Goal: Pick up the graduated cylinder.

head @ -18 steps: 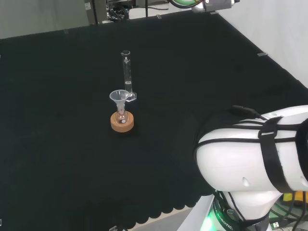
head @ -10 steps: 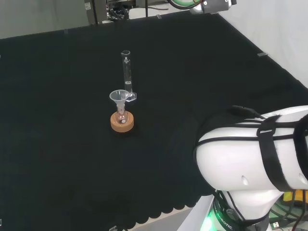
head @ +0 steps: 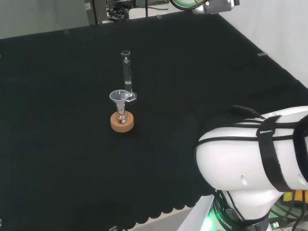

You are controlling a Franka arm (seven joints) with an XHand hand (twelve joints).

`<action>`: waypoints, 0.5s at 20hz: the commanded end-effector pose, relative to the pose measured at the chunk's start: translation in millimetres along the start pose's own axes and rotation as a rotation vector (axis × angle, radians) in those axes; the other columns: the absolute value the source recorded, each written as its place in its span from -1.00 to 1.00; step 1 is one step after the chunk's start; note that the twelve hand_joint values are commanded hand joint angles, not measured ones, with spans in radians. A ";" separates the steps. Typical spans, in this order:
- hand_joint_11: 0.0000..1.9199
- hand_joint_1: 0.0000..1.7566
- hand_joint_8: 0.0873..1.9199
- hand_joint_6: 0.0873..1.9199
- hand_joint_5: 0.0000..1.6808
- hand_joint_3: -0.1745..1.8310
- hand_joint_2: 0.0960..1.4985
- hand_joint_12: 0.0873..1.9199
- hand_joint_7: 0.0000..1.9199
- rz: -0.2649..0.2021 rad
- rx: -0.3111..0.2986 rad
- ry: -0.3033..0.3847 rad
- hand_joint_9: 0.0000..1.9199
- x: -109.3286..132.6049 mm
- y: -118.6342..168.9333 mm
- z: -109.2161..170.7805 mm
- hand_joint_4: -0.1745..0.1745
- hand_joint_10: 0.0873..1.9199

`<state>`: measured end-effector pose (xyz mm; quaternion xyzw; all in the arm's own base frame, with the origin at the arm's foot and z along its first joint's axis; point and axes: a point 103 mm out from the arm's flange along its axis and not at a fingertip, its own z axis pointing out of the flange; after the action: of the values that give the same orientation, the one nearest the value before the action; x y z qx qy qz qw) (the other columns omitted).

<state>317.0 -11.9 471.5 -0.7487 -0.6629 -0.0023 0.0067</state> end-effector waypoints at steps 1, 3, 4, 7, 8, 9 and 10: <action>-0.90 -1.00 -0.50 -1.00 -0.69 -0.75 0.81 0.38 -0.98 0.042 0.023 0.020 -0.47 -23.9 22.0 32.2 -0.01 -1.00; -0.90 -1.00 -0.50 -1.00 -0.69 -0.75 0.81 0.38 -0.97 0.042 0.030 0.024 -0.46 -28.0 30.8 43.7 -0.01 -1.00; -0.90 -1.00 -0.50 -1.00 -0.68 -0.75 0.81 0.38 -0.97 0.035 0.033 0.028 -0.46 -30.2 36.8 51.1 -0.02 -1.00; -0.90 -1.00 -0.50 -1.00 -0.67 -0.75 0.80 0.38 -0.95 0.022 0.026 0.072 -0.46 -38.5 60.1 72.3 -0.03 -1.00; -0.90 -1.00 -0.50 -1.00 -0.67 -0.75 0.80 0.38 -0.94 0.013 0.024 0.084 -0.45 -40.0 69.3 79.6 -0.04 -1.00; -0.89 -1.00 -0.50 -1.00 -0.67 -0.76 0.79 0.38 -0.93 0.001 0.021 0.089 -0.44 -41.5 78.8 86.4 -0.05 -1.00; -0.89 -0.99 -0.50 -1.00 -0.67 -0.76 0.79 0.38 -0.92 -0.010 0.019 0.099 -0.43 -43.1 89.5 93.2 -0.06 -1.00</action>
<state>356.9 -43.3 418.8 -0.7562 -0.6535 -0.0067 0.0320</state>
